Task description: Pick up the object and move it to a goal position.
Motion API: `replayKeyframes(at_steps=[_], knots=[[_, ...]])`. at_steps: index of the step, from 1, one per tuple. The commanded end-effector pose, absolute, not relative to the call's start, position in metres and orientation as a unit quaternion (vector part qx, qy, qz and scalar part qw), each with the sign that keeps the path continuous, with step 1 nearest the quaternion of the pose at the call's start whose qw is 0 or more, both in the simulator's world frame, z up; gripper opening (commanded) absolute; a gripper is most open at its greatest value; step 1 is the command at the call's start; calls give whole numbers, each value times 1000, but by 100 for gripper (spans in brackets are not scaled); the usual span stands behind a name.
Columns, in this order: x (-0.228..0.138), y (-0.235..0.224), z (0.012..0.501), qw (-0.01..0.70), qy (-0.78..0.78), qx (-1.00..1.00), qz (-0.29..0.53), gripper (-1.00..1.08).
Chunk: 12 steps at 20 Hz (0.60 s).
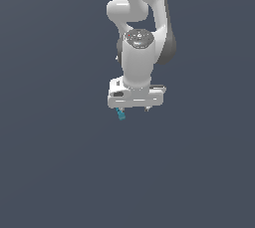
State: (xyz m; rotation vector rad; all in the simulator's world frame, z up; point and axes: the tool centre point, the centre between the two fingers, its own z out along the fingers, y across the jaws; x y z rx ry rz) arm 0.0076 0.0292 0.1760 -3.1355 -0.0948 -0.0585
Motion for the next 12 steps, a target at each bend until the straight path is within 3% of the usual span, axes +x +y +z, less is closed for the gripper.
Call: replayKeyframes(at_steps=[1,12], knots=[[8,29,176,2,-30,-999,-19,100],[10,24,186,15,-7,-1000,-25,100]])
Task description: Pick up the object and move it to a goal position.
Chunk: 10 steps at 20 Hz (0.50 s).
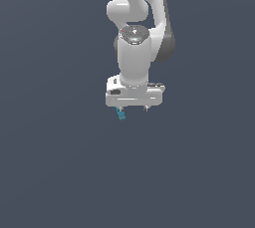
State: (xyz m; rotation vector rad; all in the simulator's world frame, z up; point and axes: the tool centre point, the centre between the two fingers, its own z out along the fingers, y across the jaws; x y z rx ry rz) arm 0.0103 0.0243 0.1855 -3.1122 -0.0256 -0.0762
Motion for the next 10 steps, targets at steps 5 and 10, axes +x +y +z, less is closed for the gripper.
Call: replayKeyframes(at_steps=[5,10], knots=[[7,21,180,14,-14,-1000,-24,100],[-3,12,165,10,-34,-999,-21,100]])
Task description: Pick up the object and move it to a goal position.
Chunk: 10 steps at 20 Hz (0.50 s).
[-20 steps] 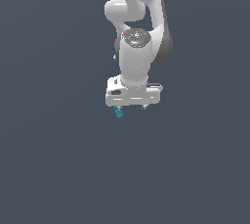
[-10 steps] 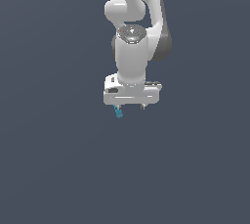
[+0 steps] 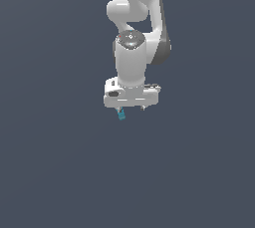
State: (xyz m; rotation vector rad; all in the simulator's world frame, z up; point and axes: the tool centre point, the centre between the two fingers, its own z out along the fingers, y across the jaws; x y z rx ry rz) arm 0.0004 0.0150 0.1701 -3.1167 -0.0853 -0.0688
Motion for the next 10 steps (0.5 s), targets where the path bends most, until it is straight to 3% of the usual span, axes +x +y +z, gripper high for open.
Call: replayKeyframes(at_steps=[1,10], knots=[[-6,9,160,10,-39,-999,-20,100],[-49,-21,110,2,-108,-994,-10,100]])
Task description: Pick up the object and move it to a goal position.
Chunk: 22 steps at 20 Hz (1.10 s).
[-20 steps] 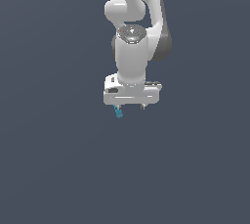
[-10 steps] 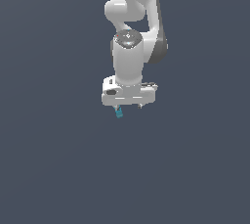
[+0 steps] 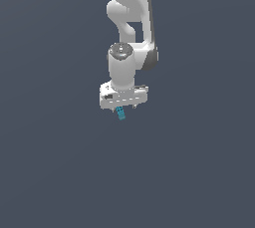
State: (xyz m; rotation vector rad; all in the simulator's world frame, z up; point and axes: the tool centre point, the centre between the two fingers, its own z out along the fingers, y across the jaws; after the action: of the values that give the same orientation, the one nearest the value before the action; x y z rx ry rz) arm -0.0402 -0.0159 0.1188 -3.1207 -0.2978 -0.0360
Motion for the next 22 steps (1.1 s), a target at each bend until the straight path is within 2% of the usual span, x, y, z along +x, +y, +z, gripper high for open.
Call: replayKeyframes(at_steps=[1,11,22], knots=[[-54,-24,105,2,-116,-993,-8,100],[-88,-41,75,0,-164,-987,-1,100],[-91,-42,62,0,-166,-986,0,100]])
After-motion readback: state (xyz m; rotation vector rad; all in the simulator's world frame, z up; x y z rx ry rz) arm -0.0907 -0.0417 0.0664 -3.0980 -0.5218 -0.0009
